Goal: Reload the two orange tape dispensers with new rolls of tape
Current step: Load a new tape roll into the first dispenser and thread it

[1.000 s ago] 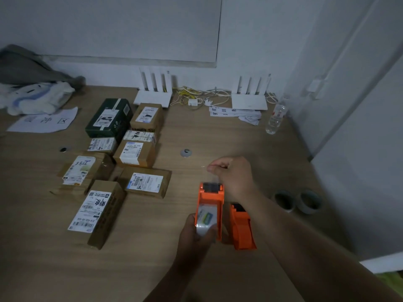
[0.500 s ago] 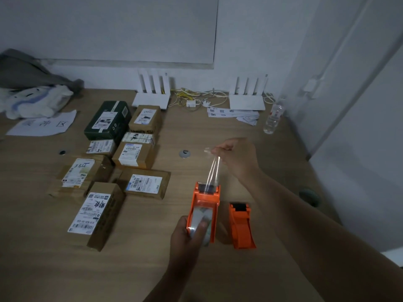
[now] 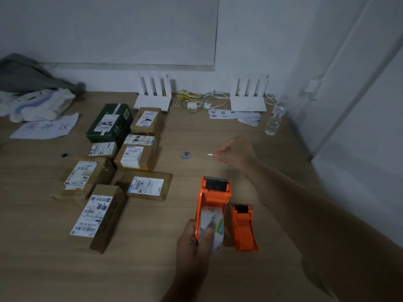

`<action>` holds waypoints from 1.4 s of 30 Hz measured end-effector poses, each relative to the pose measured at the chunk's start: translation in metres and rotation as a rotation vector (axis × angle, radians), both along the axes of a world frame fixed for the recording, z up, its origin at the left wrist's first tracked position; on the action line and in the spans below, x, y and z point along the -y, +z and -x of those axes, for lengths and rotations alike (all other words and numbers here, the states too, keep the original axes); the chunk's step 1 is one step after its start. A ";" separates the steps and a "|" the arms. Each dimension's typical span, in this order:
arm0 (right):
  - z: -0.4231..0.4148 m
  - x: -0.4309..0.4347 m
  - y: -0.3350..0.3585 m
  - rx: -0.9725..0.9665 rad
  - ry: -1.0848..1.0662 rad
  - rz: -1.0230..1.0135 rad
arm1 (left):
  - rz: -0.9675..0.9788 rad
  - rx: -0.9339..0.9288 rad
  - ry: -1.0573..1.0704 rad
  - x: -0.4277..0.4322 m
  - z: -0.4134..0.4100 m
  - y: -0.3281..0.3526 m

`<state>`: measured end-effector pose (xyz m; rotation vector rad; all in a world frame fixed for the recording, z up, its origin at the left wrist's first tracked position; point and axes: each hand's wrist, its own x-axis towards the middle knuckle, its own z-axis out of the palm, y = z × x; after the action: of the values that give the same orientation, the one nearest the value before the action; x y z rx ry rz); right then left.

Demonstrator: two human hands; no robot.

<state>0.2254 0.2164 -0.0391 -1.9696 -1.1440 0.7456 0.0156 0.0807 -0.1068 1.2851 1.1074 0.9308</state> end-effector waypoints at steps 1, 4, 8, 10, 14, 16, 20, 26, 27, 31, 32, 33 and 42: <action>0.001 0.000 -0.002 0.003 0.007 0.014 | -0.002 0.000 0.012 0.001 0.000 0.001; 0.004 0.003 -0.007 -0.026 0.025 0.059 | -0.024 0.018 0.060 0.003 0.000 0.005; 0.005 0.008 -0.024 -0.132 0.012 0.146 | -0.049 0.042 0.071 0.004 0.000 0.012; 0.002 0.009 -0.034 -0.164 0.023 0.172 | -0.060 0.028 0.078 0.004 0.002 0.012; 0.003 0.014 -0.050 -0.264 -0.015 0.204 | -0.013 -0.002 0.072 0.002 0.003 0.004; 0.004 0.021 -0.057 -0.408 -0.071 0.208 | 0.013 -0.015 0.074 0.000 0.004 0.000; 0.006 0.044 -0.081 -0.732 -0.198 0.230 | 0.058 -0.003 0.089 -0.004 0.006 -0.002; 0.044 0.099 -0.113 -0.973 -0.277 0.308 | 0.084 -0.020 0.127 -0.012 0.005 -0.013; 0.054 0.109 -0.116 -1.032 -0.265 0.284 | 0.090 -0.025 0.132 -0.013 0.004 -0.015; 0.085 0.139 -0.121 -1.000 -0.247 0.236 | 0.088 -0.048 0.149 -0.018 0.002 -0.026; 0.088 0.142 -0.123 -0.996 -0.264 0.218 | 0.091 -0.050 0.153 -0.018 0.002 -0.030; 0.089 0.143 -0.123 -0.986 -0.270 0.201 | 0.098 -0.049 0.155 -0.019 0.002 -0.034; 0.097 0.152 -0.171 -0.323 -0.299 0.201 | 0.124 -0.219 0.132 -0.033 0.009 -0.085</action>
<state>0.1283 0.0640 -0.2104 -2.0290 -0.5875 1.0017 0.0064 0.1141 -0.1922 1.2438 1.4134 0.8176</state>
